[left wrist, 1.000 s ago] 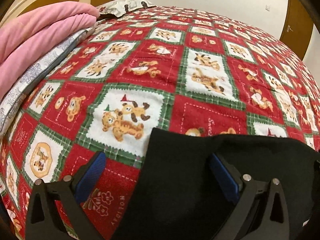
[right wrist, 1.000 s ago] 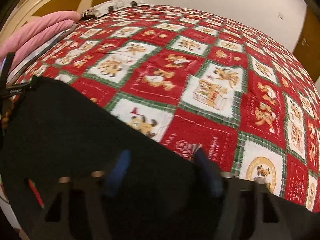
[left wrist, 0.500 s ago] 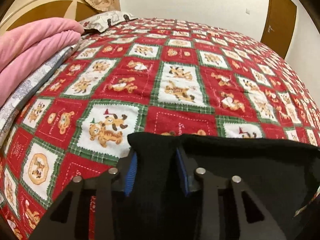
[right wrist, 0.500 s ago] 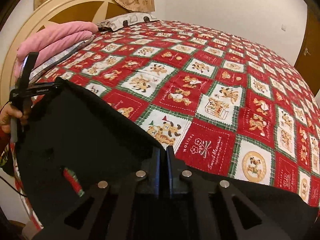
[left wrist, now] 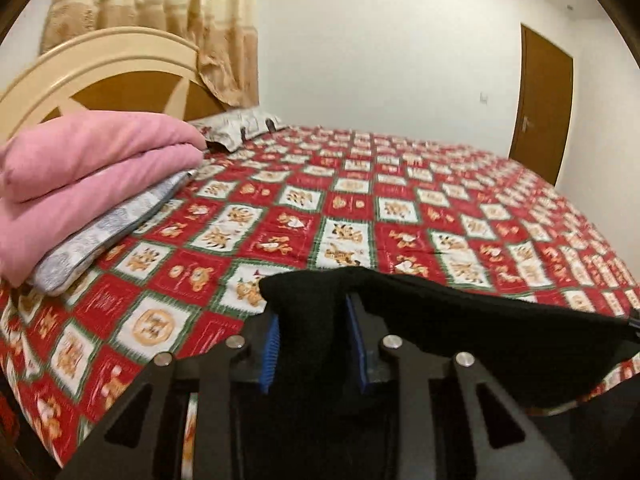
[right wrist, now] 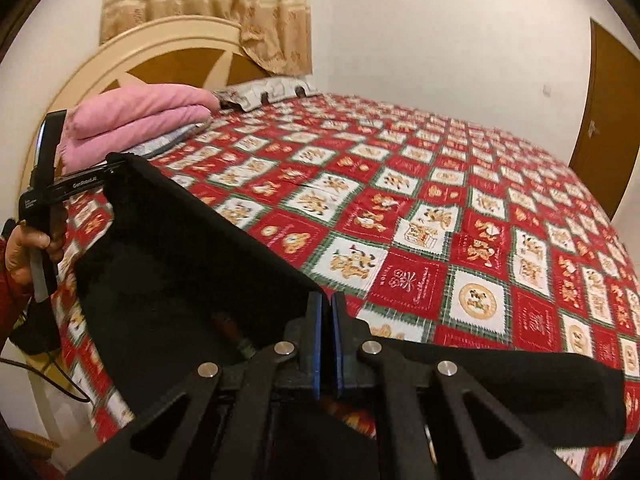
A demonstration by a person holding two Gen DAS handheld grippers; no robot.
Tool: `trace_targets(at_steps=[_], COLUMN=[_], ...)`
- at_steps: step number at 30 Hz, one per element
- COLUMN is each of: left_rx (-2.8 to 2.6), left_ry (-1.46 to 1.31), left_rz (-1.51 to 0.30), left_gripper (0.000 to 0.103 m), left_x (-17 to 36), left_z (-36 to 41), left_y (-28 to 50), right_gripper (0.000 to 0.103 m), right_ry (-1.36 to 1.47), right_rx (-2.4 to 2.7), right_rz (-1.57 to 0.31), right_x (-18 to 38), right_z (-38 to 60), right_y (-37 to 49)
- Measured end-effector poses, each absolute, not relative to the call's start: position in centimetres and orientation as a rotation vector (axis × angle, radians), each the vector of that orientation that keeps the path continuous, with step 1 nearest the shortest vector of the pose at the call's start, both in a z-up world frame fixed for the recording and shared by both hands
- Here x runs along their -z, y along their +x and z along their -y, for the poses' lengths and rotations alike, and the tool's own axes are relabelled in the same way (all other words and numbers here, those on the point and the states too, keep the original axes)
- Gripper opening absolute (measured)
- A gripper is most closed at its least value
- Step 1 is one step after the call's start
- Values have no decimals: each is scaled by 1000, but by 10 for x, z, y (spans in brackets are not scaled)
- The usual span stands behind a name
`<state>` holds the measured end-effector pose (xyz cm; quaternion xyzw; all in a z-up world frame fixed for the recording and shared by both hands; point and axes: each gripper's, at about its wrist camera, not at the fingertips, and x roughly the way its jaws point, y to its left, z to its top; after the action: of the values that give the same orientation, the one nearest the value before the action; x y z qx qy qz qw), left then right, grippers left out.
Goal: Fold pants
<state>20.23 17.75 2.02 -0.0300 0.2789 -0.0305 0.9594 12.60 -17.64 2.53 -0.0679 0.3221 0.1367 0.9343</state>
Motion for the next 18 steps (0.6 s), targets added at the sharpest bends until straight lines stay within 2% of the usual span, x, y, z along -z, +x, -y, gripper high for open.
trace_targets(at_steps=[5, 12, 18], left_rx=[91, 62, 44], left_ry=[-110, -84, -147], left_rz=[-526, -546, -555], left_gripper=[32, 33, 33], left_x=[-14, 18, 22], left_z=[-189, -187, -194], left_y=[155, 114, 115], right_gripper=[5, 5, 7], right_ry=[-195, -143, 276], right_rx=[-290, -313, -298], right_rz=[-607, -697, -722], right_x=[-19, 19, 32], right_z=[157, 147, 195], right_y=[69, 44, 52])
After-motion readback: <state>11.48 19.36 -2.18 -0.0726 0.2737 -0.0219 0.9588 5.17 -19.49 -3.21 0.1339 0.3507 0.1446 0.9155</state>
